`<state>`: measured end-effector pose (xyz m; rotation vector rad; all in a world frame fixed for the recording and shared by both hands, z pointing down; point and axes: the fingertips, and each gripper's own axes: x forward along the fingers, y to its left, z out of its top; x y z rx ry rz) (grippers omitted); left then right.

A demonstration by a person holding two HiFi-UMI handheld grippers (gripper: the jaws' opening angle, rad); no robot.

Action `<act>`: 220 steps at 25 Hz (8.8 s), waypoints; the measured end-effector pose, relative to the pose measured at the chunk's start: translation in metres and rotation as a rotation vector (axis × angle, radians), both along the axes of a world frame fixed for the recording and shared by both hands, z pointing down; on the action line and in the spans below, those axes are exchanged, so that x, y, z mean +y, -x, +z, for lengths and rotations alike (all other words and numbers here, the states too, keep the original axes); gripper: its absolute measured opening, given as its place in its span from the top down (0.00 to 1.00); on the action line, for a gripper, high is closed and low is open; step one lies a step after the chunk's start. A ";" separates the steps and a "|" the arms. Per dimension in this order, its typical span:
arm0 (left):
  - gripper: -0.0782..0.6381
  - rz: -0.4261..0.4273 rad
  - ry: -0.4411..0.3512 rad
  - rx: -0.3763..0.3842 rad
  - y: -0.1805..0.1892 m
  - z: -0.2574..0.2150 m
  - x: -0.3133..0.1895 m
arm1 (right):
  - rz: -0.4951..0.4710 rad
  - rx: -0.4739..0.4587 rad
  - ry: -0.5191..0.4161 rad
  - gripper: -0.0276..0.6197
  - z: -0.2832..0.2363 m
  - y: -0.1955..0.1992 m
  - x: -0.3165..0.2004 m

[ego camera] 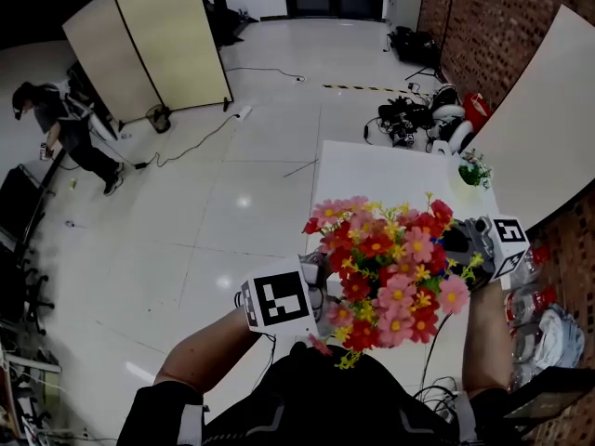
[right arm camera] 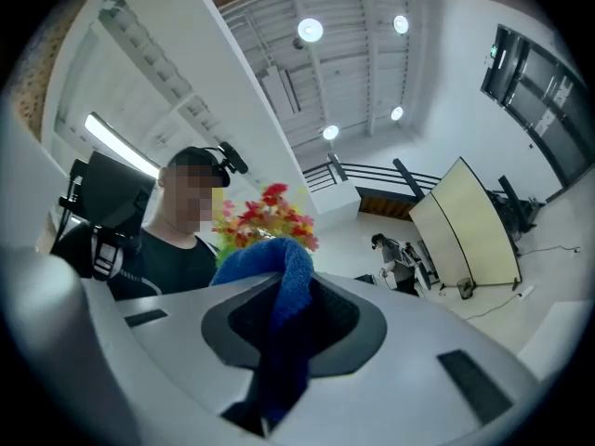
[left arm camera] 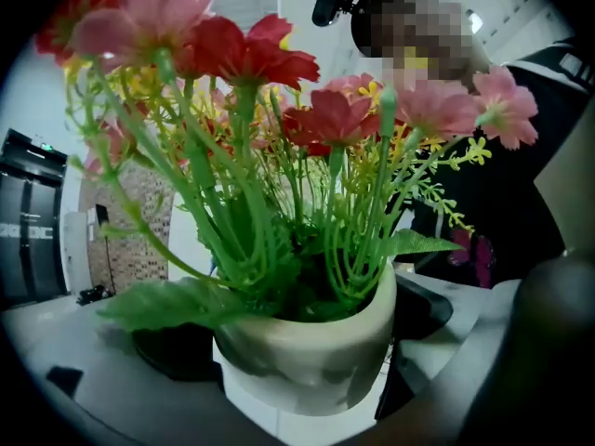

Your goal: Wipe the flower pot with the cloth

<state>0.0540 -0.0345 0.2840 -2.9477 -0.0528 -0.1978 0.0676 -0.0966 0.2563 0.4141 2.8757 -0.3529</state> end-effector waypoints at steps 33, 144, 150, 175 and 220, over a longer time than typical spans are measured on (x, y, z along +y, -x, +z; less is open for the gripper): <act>0.13 -0.051 -0.046 -0.036 0.029 0.025 0.000 | 0.210 0.117 -0.132 0.87 0.018 0.023 0.009; 0.13 -0.553 0.237 0.291 0.066 -0.051 -0.129 | 0.565 -0.459 0.673 0.87 0.066 0.091 -0.063; 0.13 -0.512 0.248 0.271 0.060 -0.055 -0.119 | 0.637 -0.475 0.695 0.87 0.058 0.084 -0.100; 0.13 -0.516 0.331 0.340 0.066 -0.037 -0.136 | 0.592 -0.529 0.823 0.87 0.074 0.071 -0.084; 0.13 -0.295 0.187 -0.163 0.079 0.341 -0.210 | 1.328 0.163 0.274 0.87 0.196 -0.044 -0.040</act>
